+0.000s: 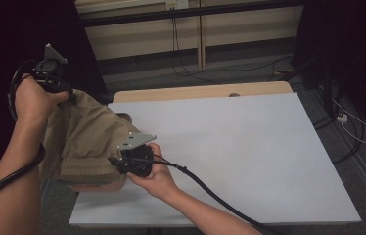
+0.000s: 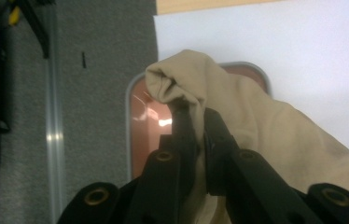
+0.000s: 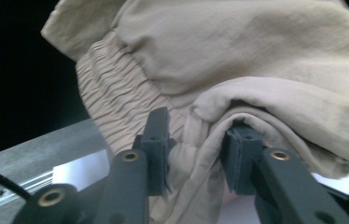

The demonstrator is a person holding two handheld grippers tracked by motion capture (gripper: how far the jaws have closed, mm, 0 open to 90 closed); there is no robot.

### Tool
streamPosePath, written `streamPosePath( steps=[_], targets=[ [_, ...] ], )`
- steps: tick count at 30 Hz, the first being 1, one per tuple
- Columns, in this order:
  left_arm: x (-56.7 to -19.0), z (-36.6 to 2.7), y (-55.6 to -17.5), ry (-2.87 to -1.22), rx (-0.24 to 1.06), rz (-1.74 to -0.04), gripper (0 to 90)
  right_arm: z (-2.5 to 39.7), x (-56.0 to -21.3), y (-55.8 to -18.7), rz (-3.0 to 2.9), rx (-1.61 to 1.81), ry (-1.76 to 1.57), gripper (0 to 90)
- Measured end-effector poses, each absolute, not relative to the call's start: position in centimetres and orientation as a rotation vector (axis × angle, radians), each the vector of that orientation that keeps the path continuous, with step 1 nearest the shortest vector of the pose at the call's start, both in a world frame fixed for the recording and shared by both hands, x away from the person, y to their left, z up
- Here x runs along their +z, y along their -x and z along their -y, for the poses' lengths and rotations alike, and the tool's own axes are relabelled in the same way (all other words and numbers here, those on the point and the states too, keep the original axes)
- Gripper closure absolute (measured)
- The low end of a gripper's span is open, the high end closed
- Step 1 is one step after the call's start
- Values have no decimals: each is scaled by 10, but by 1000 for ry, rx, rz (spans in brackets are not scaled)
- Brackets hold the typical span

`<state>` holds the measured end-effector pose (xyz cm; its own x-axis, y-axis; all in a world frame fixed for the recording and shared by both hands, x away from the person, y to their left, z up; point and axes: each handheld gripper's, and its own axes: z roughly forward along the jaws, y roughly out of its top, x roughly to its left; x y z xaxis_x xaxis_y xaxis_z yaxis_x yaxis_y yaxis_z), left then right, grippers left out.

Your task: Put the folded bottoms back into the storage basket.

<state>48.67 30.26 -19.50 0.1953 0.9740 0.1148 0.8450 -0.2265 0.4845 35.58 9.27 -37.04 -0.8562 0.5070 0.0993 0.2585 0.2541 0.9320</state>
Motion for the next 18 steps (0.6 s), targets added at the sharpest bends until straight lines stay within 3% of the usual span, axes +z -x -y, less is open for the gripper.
streamPosePath(
  steps=[1,3,6,9,18],
  targets=[
    [-197,-304,-487,-2147,604,-1725,749,-96,-372,-358,-2323,1647,-719,558],
    [-201,-308,-488,-2127,621,-1732,464,-100,-376,-362,-2347,1646,-716,405],
    [-208,-306,-489,-2168,591,-1708,332,-94,-380,-360,-2328,1601,-712,310],
    [-215,-303,-491,-2173,568,-1684,264,-83,-382,-361,-2329,1554,-712,249],
    [-242,-284,-497,-2222,452,-1616,243,-48,-383,-367,-2307,1497,-717,213]
  ],
)
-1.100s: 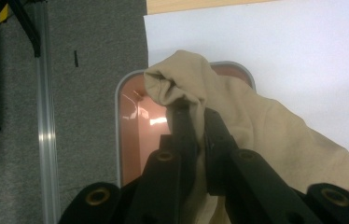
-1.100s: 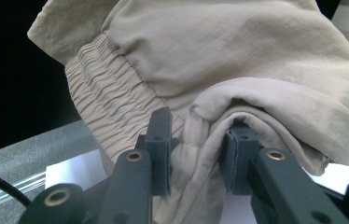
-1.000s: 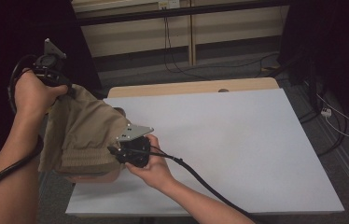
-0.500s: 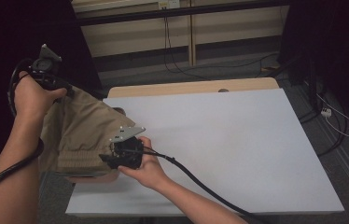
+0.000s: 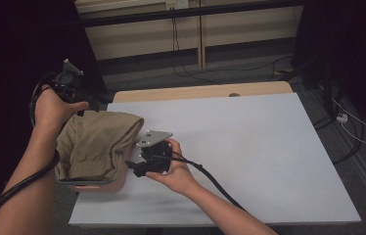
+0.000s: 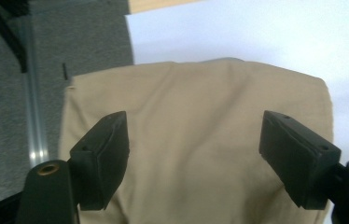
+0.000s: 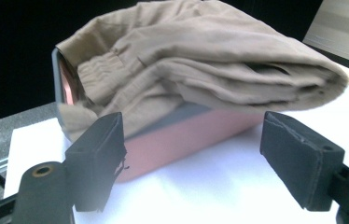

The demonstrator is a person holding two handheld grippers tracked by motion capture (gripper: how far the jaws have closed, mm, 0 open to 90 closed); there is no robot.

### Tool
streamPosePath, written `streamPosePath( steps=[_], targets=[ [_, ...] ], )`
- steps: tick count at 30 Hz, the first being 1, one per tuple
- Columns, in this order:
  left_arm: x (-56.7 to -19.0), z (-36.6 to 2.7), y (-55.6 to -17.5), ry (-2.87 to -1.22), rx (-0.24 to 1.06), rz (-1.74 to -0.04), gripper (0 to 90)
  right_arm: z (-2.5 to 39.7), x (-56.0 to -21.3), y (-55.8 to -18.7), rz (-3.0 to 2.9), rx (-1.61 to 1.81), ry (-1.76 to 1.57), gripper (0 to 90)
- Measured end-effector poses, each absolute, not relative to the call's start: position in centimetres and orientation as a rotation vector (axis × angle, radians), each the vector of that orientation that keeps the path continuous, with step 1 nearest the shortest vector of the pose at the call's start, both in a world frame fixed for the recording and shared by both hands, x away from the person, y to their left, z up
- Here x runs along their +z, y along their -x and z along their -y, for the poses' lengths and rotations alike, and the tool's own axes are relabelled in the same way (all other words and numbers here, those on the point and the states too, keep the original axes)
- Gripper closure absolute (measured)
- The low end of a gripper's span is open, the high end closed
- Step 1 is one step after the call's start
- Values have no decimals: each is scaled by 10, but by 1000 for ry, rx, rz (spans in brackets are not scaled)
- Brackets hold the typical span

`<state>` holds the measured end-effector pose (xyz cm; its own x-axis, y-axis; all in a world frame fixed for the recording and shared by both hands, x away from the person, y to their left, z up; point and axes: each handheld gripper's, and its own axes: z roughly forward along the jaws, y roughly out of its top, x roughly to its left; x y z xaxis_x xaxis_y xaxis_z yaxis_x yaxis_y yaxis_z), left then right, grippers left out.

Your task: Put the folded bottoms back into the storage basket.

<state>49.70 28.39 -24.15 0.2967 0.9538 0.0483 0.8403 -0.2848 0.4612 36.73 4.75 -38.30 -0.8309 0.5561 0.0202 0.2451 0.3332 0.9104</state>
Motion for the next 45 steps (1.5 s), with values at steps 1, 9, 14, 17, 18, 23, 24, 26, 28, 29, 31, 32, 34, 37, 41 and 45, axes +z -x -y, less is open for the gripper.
streamPosePath(
  steps=[1,9,14,17,18,23,24,26,28,29,31,32,34,37,41,45],
  targets=[
    [-243,-283,-497,-2227,447,-1615,243,-45,-383,-368,-2309,1488,-719,210],
    [-262,-277,-500,-2227,388,-1597,237,-17,-385,-372,-2306,1457,-726,200],
    [-271,-275,-499,-2223,370,-1581,218,2,-389,-373,-2297,1417,-747,194],
    [-275,-274,-499,-2218,360,-1577,211,14,-391,-373,-2293,1403,-761,194],
    [-277,-273,-499,-2223,356,-1571,209,18,-391,-373,-2288,1401,-765,193],
    [-283,-269,-498,-2221,349,-1547,200,40,-395,-372,-2277,1402,-784,195],
    [-285,-269,-499,-2225,350,-1542,196,44,-396,-371,-2276,1392,-787,195],
    [-287,-267,-499,-2230,342,-1540,186,52,-399,-371,-2278,1377,-794,195],
    [-290,-265,-499,-2230,340,-1534,182,59,-401,-370,-2282,1368,-798,193],
    [-291,-265,-498,-2233,343,-1528,179,62,-402,-370,-2283,1358,-801,191],
    [-293,-263,-498,-2240,352,-1518,173,69,-404,-369,-2278,1353,-817,192],
    [-295,-262,-497,-2236,346,-1512,172,72,-404,-369,-2278,1353,-820,192],
    [-297,-261,-497,-2233,348,-1499,174,79,-406,-367,-2275,1350,-826,192],
    [-300,-261,-495,-2224,346,-1502,191,88,-409,-364,-2278,1331,-836,191],
    [-304,-261,-493,-2226,339,-1484,261,101,-410,-360,-2270,1322,-849,190],
    [-306,-261,-490,-2216,339,-1463,395,114,-412,-356,-2267,1309,-868,190]
  ],
)
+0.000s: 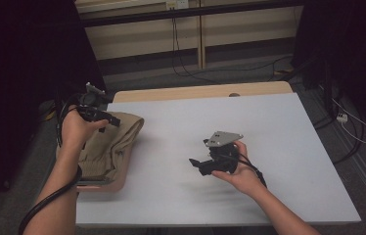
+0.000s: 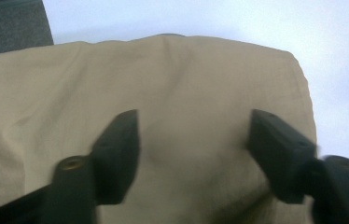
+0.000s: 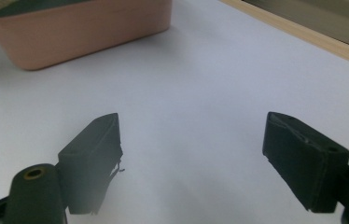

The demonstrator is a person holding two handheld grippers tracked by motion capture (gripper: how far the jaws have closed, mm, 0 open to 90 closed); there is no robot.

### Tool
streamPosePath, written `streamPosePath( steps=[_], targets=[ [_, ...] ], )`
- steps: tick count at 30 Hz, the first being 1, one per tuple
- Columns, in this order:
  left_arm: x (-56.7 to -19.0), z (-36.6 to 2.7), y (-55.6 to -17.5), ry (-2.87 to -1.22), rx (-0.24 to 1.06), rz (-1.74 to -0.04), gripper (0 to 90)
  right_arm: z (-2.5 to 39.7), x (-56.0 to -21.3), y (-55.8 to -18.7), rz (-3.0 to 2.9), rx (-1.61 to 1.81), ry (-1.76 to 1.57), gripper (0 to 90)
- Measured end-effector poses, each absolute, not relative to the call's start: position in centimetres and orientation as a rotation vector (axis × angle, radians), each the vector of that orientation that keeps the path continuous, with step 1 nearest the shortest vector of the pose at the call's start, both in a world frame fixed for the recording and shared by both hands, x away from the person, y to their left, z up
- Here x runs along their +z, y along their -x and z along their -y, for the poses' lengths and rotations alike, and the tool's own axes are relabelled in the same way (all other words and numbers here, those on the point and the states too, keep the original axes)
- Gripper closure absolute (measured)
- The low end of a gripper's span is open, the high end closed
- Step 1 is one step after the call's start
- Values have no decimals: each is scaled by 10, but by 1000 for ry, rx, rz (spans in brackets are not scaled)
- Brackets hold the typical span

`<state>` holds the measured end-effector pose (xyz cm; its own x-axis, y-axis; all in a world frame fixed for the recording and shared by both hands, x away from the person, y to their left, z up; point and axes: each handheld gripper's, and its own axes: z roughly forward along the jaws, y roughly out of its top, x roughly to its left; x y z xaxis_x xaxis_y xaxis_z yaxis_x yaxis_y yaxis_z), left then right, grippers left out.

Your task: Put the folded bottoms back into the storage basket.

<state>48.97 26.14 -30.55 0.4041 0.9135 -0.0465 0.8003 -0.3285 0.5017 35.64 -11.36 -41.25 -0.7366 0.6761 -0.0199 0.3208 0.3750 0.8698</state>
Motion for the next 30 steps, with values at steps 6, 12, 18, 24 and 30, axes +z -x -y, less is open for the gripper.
streamPosePath(
  steps=[6,12,18,24,30],
  targets=[
    [-306,-258,-486,-2231,339,-1443,692,129,-416,-351,-2248,1302,-891,190],
    [-313,-253,-487,-2241,304,-1450,879,141,-417,-347,-2235,1292,-905,190],
    [-324,-249,-491,-2250,309,-1461,900,149,-419,-344,-2223,1294,-914,188],
    [-345,-246,-495,-2281,289,-1487,900,156,-421,-341,-2217,1295,-927,189],
    [-366,-247,-496,-2279,294,-1545,900,162,-423,-340,-2215,1284,-936,188]
  ],
)
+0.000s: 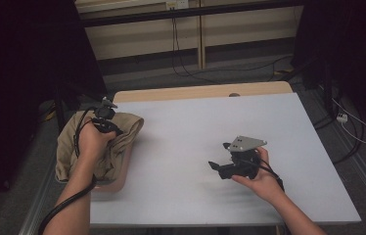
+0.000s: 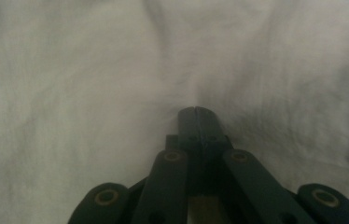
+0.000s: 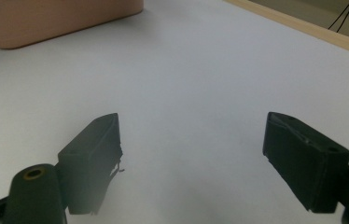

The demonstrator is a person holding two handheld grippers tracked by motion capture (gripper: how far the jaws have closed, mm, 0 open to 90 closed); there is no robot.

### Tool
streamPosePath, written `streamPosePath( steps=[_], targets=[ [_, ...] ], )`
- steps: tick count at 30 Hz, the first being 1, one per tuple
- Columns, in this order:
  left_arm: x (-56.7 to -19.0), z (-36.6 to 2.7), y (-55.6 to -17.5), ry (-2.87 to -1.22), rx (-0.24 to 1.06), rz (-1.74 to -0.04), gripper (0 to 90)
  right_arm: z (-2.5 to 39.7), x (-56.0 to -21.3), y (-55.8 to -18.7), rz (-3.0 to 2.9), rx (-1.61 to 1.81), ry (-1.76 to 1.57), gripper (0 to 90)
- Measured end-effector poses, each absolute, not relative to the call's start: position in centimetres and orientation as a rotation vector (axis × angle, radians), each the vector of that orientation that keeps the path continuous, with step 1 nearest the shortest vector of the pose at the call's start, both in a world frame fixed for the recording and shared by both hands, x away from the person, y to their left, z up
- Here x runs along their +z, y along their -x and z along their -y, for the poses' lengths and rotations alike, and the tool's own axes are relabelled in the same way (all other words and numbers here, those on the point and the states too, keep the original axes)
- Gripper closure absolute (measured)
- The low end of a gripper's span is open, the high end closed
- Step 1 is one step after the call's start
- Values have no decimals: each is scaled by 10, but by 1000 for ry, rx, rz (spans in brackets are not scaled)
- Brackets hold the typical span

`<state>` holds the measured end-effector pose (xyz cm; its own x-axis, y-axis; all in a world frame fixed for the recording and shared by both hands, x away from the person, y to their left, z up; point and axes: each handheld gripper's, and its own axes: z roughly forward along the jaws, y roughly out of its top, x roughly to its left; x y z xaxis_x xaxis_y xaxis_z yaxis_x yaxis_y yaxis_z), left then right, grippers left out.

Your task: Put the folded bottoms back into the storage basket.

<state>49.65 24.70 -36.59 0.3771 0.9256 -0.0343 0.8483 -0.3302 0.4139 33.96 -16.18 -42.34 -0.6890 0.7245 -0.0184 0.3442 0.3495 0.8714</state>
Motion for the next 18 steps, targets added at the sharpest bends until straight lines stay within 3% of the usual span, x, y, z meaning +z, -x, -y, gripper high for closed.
streamPosePath(
  steps=[18],
  targets=[
    [-415,-263,-501,-2209,230,-1686,900,168,-429,-339,-2212,1301,-953,186]
  ],
)
